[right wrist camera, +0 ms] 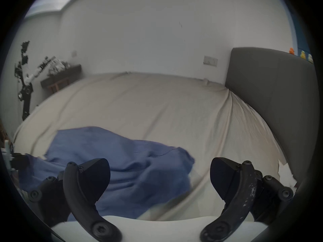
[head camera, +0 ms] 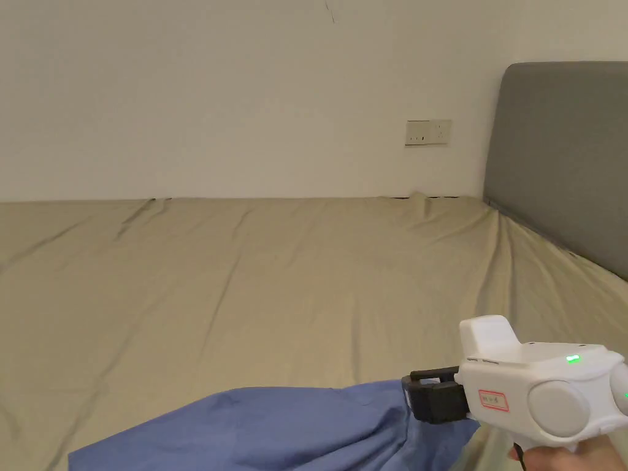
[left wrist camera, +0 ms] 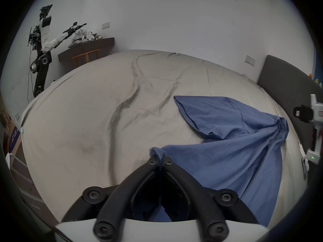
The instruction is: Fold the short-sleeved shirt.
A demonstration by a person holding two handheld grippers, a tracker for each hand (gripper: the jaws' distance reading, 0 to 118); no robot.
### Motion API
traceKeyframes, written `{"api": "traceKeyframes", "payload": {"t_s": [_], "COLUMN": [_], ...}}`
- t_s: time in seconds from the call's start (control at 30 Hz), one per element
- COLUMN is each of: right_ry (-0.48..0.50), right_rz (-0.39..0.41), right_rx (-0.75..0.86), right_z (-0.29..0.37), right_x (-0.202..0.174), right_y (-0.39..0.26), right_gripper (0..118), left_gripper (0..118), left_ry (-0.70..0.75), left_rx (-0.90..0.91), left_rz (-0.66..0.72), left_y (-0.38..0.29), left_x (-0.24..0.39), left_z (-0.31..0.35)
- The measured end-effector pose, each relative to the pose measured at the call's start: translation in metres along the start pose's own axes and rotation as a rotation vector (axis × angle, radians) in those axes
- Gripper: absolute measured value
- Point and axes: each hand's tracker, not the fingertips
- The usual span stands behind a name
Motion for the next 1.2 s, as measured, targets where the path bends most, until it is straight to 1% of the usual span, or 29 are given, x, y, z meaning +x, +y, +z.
{"api": "traceKeyframes", "payload": {"t_s": [0.07, 0.1, 0.17, 0.27, 0.3, 0.33, 0.37, 0.4, 0.43, 0.47, 0.5, 0.53, 0.57, 0.6, 0.63, 0.73, 0.8, 0.83, 0.9, 0.97, 1.0, 1.03, 1.13, 1.2], "right_ry": [-0.024, -0.027, -0.032, -0.025, -0.024, -0.024, 0.005, 0.064, 0.099, 0.075, 0.037, 0.03, 0.028, 0.028, 0.036, 0.085, 0.116, 0.118, 0.083, 0.022, 0.006, -0.007, -0.041, -0.098], "right_rz": [-0.003, -0.014, -0.019, 0.034, 0.04, 0.031, 0.005, -0.047, -0.069, -0.042, 0.015, 0.091, 0.117, 0.116, 0.089, -0.029, -0.052, -0.039, 0.004, 0.028, 0.022, -0.001, -0.07, -0.069], "right_rx": [-0.094, -0.109, -0.186, -0.286, -0.299, -0.283, -0.272, -0.245, -0.222, -0.191, -0.171, -0.146, -0.117, -0.094, -0.068, 0.044, 0.112, 0.148, 0.209, 0.3, 0.335, 0.378, 0.453, 0.508], "right_z": [-0.032, -0.046, -0.075, -0.107, -0.113, -0.115, -0.114, -0.111, -0.108, -0.102, -0.096, -0.089, -0.081, -0.072, -0.061, -0.018, 0.013, 0.031, 0.064, 0.104, 0.121, 0.141, 0.194, 0.226], "right_x": [0.009, 0.013, 0.015, 0.011, 0.011, 0.01, 0.01, 0.01, 0.009, 0.005, 0.001, -0.003, -0.004, -0.003, -0.005, 0.003, 0.006, 0.006, 0.0, 0.0, 0.0, 0.002, 0.019, 0.024], "right_y": [0.011, 0.012, 0.01, -0.003, -0.006, -0.009, -0.012, -0.012, -0.013, -0.013, -0.012, -0.011, -0.011, -0.009, -0.006, 0.011, 0.022, 0.029, 0.043, 0.058, 0.065, 0.072, 0.091, 0.096], "right_gripper": [105, 100, 98, 97, 91, 77, 56, 29, 19, 19, 18, 18, 18, 18, 18, 18, 18, 18, 18, 18, 18, 18, 18, 18], "left_gripper": [0, 0, 0, 0, 0, 0, 0, 0, 0, 0, 0, 0, 0, 0, 0, 0, 0, 0, 0, 0, 0, 0, 0, 0], "left_ry": [-0.013, -0.015, -0.008, -0.014, -0.014, -0.02, -0.022, -0.026, -0.028, -0.038, -0.048, -0.057, -0.061, -0.067, -0.073, -0.098, -0.115, -0.129, -0.127, -0.054, -0.034, -0.035, -0.072, -0.09], "left_rx": [-0.001, -0.004, -0.021, -0.038, -0.046, -0.054, -0.053, -0.055, -0.058, -0.057, -0.059, -0.058, -0.057, -0.052, -0.046, 0.025, 0.091, 0.14, 0.194, 0.243, 0.267, 0.301, 0.365, 0.447], "left_rz": [-0.001, -0.008, -0.039, -0.08, -0.086, -0.096, -0.097, -0.097, -0.092, -0.082, -0.078, -0.074, -0.075, -0.072, -0.067, -0.07, -0.095, -0.101, -0.123, -0.182, -0.199, -0.198, -0.168, -0.151], "left_y": [0.004, 0.007, 0.009, 0.014, 0.016, 0.018, 0.019, 0.019, 0.02, 0.022, 0.024, 0.025, 0.028, 0.031, 0.036, 0.057, 0.074, 0.084, 0.106, 0.131, 0.141, 0.152, 0.185, 0.201], "left_x": [0.003, 0.005, 0.011, 0.019, 0.022, 0.023, 0.025, 0.024, 0.024, 0.024, 0.024, 0.024, 0.025, 0.026, 0.026, 0.029, 0.032, 0.033, 0.034, 0.037, 0.037, 0.036, 0.03, 0.025], "left_z": [-0.007, -0.01, -0.019, -0.029, -0.032, -0.034, -0.036, -0.037, -0.039, -0.04, -0.04, -0.038, -0.036, -0.034, -0.031, -0.015, 0.002, 0.013, 0.028, 0.047, 0.055, 0.066, 0.098, 0.117]}}
